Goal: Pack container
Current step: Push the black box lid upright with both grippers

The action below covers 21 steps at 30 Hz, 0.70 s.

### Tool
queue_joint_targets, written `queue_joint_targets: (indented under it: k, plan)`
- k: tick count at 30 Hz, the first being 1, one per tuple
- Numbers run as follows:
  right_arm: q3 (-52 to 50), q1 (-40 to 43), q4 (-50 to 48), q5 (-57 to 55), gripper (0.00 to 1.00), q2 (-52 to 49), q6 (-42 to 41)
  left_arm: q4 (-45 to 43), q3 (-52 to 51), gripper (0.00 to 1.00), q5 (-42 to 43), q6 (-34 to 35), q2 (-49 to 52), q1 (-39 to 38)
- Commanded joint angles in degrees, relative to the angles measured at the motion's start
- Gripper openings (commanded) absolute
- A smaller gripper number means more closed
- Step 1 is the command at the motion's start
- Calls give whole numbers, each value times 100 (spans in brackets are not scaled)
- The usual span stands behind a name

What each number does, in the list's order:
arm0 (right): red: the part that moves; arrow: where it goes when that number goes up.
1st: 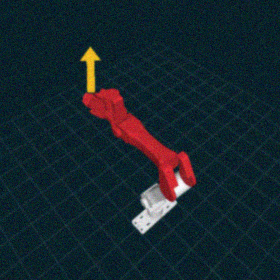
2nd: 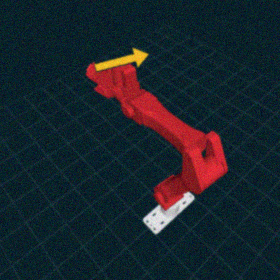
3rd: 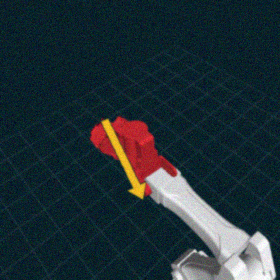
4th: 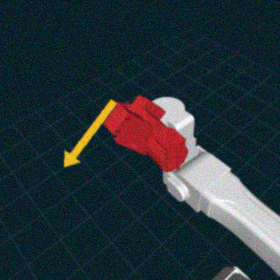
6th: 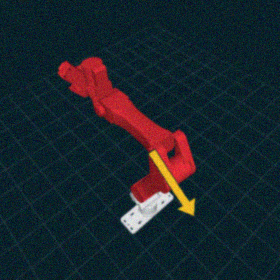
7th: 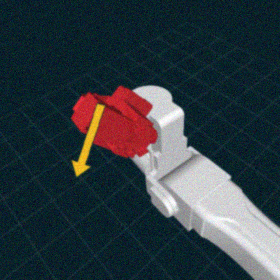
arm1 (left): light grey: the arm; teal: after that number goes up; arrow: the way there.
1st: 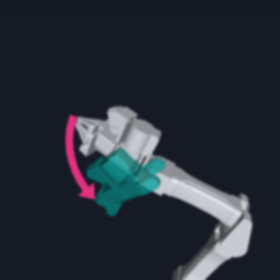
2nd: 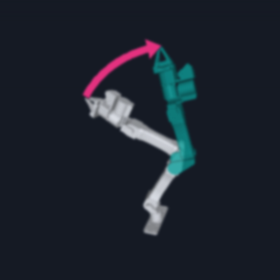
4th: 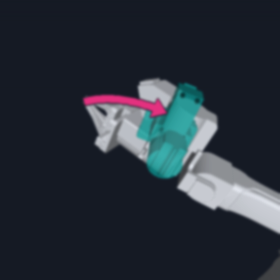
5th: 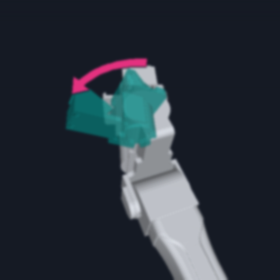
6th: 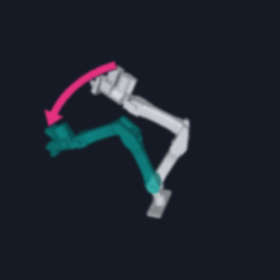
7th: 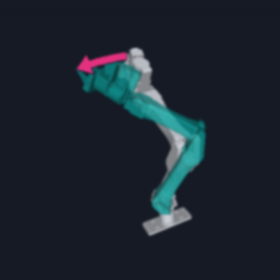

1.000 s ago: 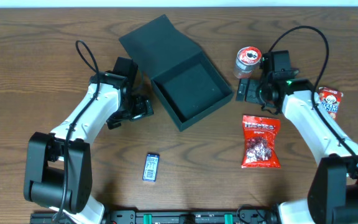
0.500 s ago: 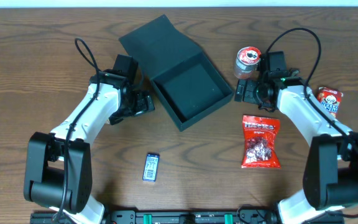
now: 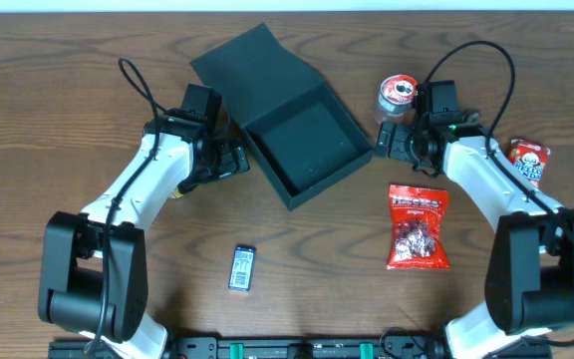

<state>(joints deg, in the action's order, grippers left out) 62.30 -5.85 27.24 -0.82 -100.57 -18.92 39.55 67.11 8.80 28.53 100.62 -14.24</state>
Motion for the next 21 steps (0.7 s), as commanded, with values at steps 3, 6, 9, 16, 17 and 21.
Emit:
queue_joint_targets:
  k: [3,6,9,16,17,21]
  plan:
    - [79,-24,-142,22,99,11,-79,-87,90,95,-26,72,35,35]
    - [79,-24,-181,24,99,11,-81,-160,90,95,-22,131,35,35]
    - [79,-24,-177,116,99,11,-79,-227,90,95,-20,133,35,35]
    - [79,-144,-153,431,99,11,-79,-435,90,95,98,258,35,33]
    - [79,-181,-127,435,99,11,-79,-461,90,95,138,258,35,33]
    - [79,-372,52,538,99,11,-76,-544,90,95,136,262,35,20]
